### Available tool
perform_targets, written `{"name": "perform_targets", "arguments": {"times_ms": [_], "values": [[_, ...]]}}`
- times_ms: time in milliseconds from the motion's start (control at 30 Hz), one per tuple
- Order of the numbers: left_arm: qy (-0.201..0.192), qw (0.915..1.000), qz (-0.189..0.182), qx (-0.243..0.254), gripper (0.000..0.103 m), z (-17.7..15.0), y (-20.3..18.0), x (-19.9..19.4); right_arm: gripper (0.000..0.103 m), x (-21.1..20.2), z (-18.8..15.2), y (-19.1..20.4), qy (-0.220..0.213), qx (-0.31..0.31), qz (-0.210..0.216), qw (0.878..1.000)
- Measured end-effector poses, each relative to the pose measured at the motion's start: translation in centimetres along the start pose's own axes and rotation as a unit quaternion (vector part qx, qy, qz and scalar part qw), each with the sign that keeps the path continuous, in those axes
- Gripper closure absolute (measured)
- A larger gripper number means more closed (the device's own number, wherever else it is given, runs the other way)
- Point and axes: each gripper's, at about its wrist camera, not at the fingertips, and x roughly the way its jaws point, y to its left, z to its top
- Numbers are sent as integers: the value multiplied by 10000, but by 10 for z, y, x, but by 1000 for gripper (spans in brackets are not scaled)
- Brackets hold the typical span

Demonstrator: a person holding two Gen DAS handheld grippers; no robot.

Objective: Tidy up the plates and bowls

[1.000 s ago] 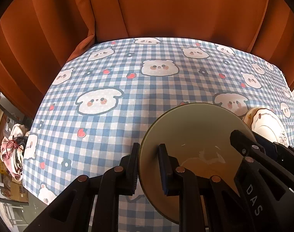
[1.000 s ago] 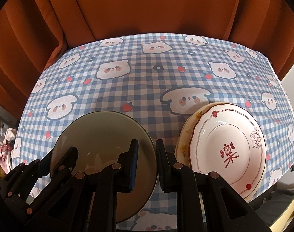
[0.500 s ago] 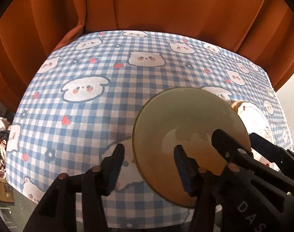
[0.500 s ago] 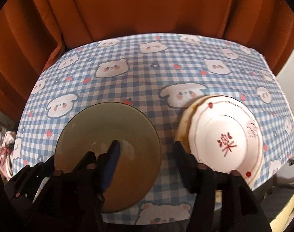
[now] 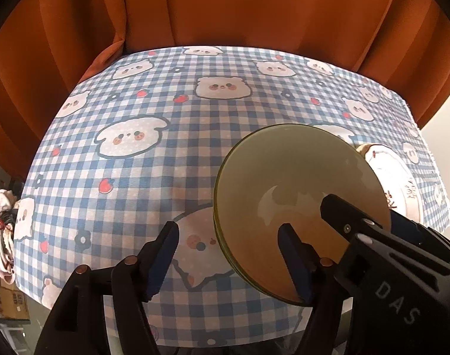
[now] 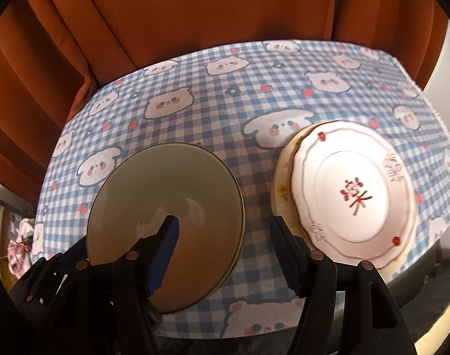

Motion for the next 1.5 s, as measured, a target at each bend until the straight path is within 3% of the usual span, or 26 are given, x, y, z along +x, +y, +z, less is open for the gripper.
{"name": "perform_targets", "arguments": {"times_ms": [333,400,567,800,933,1200,1400,1500], "values": [[207,9979,493,-367,31,1,-10,9,37,25,13,-12,343,-192,656,9971],[213,9972,553,-452,31,1,-13,10,49,30,16,-15,431,-221,812,9955],[212,9961,570,-646,31,-3,-11,12,65,43,20,-23,677,-260,1205,9901],[287,9965,634,-456,31,4,-14,17,68,55,20,-28,892,-124,1478,9849],[304,9980,444,-332,31,7,-13,22,68,58,23,-25,926,-104,1422,9854],[289,9988,-345,-206,33,10,-4,33,68,58,24,-21,916,-153,1212,9883],[326,9940,-1038,-137,46,13,-1,42,68,58,24,-21,887,-86,1080,9901],[367,9923,-1180,-102,46,14,1,43,68,57,24,-19,859,-75,990,9913]]}}
